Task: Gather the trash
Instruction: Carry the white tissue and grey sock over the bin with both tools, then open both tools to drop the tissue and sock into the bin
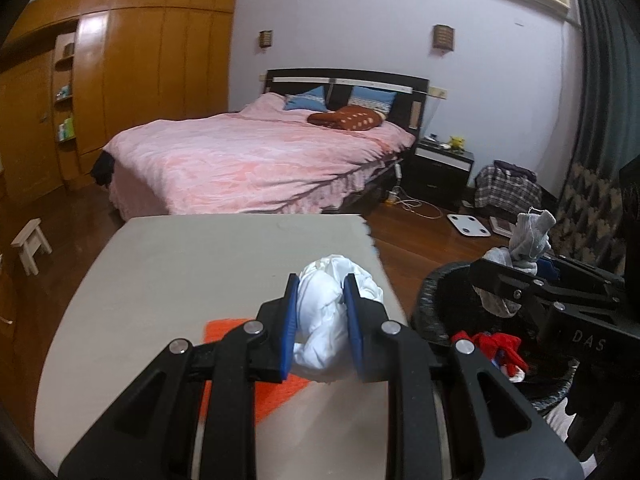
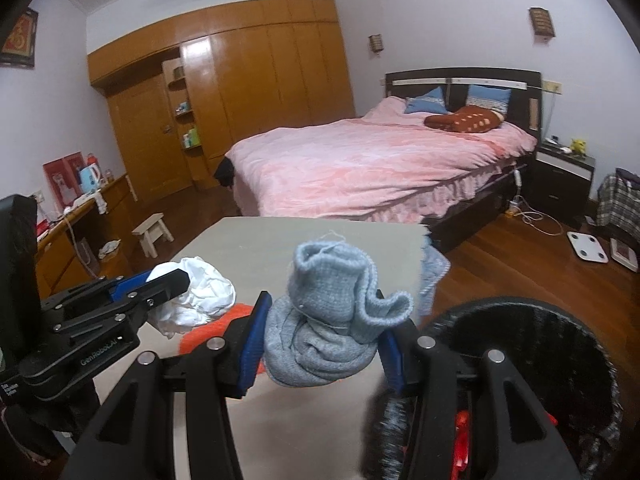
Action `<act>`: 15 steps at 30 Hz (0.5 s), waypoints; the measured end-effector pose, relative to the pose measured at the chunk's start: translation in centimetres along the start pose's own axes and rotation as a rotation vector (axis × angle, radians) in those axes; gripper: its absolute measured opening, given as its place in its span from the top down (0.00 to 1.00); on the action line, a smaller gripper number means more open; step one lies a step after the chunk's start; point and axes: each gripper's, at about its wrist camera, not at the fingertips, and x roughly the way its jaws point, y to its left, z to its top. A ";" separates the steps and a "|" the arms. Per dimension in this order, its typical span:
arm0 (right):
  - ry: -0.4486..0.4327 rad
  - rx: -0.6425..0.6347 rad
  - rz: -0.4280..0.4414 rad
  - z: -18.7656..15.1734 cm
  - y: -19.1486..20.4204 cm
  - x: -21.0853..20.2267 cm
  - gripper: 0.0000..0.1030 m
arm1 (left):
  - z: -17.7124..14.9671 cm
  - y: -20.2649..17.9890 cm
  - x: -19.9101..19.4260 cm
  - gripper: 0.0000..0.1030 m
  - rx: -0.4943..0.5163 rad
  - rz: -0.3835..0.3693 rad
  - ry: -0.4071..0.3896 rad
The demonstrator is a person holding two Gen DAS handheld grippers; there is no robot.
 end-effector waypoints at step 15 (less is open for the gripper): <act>-0.012 0.076 -0.180 -1.1 -8.0 -4.6 0.52 | 0.3 -9.5 3.6 0.79 0.107 -0.200 0.015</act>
